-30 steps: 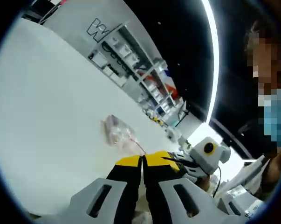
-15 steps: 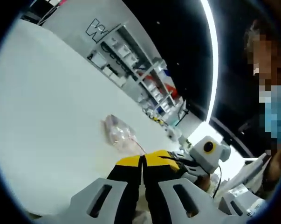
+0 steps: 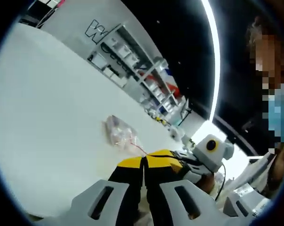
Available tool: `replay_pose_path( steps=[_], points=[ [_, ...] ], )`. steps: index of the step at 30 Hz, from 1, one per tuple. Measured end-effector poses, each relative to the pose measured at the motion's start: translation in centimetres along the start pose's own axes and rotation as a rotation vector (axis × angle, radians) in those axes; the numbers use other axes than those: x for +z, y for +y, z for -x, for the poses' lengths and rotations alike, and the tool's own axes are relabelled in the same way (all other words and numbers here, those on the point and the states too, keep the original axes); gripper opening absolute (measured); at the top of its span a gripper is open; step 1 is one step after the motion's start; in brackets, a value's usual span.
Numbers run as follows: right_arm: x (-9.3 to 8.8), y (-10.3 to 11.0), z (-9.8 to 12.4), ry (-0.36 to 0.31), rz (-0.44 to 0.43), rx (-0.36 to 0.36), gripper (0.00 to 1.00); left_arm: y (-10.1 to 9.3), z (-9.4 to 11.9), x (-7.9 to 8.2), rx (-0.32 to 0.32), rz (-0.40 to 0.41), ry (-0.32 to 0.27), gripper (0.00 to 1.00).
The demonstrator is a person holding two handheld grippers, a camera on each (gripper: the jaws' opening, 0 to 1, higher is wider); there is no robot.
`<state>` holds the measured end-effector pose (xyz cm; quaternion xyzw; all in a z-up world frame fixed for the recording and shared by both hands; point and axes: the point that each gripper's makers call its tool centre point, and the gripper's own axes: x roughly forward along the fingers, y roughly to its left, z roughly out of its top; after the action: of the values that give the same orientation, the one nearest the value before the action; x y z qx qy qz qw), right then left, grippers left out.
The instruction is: Open the resealable bag by pulling the two sides of the seal apart until the entire bag opening is separated and visibly accessible.
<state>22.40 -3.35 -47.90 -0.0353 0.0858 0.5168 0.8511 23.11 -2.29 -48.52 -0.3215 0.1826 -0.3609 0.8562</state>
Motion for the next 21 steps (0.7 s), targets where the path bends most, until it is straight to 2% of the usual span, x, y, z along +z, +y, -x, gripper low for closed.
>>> replay_pose_path(
  steps=[16, 17, 19, 21],
  points=[
    [-0.03, -0.24, 0.18, 0.002, -0.079, 0.016, 0.00, 0.01, -0.10, -0.37, 0.004, -0.047, 0.022, 0.01],
    [0.07, -0.38, 0.23, -0.003, -0.089, 0.014, 0.00, 0.02, -0.10, -0.37, 0.005, -0.048, 0.023, 0.00],
    [0.17, -0.22, 0.35, -0.002, -0.161, 0.034, 0.00, 0.01, -0.10, -0.40, 0.005, -0.057, 0.023, 0.00],
    [0.21, -0.43, 0.37, -0.004, -0.174, 0.039, 0.00, 0.01, -0.10, -0.42, 0.004, -0.060, 0.024, 0.00]
  ],
)
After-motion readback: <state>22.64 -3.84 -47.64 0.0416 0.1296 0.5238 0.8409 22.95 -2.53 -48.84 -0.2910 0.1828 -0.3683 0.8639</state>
